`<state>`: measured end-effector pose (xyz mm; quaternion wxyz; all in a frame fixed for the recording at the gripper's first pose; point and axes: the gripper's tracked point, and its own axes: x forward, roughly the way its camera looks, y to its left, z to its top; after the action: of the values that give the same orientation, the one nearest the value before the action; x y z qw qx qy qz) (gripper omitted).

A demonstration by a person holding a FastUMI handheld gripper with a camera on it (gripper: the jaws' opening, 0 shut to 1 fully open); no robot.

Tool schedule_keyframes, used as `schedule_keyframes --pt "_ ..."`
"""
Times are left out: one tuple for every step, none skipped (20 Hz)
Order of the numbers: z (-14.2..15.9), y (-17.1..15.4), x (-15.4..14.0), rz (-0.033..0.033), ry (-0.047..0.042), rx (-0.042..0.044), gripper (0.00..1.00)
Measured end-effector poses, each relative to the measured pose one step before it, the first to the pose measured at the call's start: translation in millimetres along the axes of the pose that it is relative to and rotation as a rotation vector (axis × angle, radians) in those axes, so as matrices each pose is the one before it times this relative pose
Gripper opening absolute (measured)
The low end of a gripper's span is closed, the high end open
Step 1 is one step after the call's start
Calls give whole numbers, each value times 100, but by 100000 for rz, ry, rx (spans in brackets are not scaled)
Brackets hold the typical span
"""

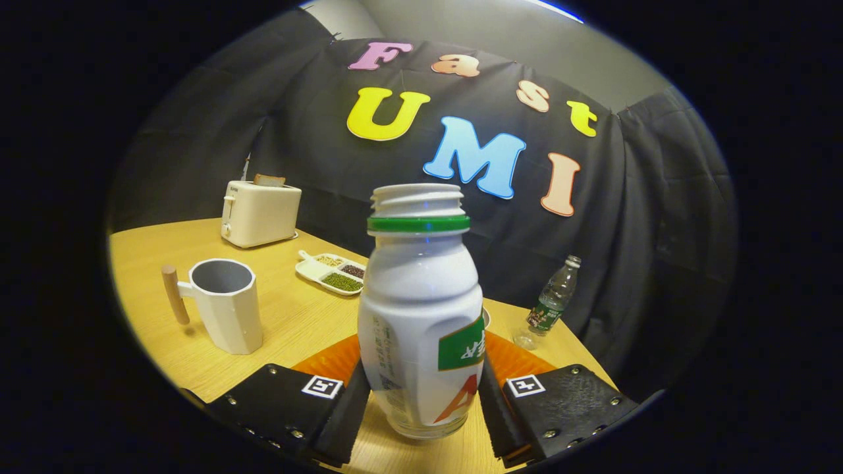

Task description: Take the bottle from table, then pour the juice into the cup, finally place the bottle on the coaster

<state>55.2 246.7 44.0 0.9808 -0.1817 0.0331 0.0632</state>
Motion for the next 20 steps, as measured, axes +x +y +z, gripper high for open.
schedule_keyframes --pt "77 168 153 408 606 -1419 76" --pt "98 260 192 430 542 -1483 76" --pt "216 318 105 517 118 -2061 76" --pt "231 285 61 113 -178 -2579 76" --pt "292 270 56 16 -361 -2864 76" --pt "140 441 238 338 -9 -2761 76" --pt "199 464 113 633 181 -2190 76" --pt "185 429 219 794 -310 -1370 76" --pt "349 388 88 449 -426 -861 76" --pt "310 273 9 407 -420 -1004 76" --pt "427 261 196 61 -371 -1316 76" --pt "328 343 261 -133 -285 -1600 76" --pt "303 297 235 266 -212 -2136 76" --pt "81 266 162 -223 229 -2546 76" --pt "39 229 151 -120 209 -2475 76" --pt "-108 311 290 485 719 -1241 76" --pt "-65 355 255 813 422 28 76" --pt "2 316 189 699 378 -347 76" --pt "136 85 149 -365 325 -1156 76" --pt "328 8 129 -471 -111 -1966 76"
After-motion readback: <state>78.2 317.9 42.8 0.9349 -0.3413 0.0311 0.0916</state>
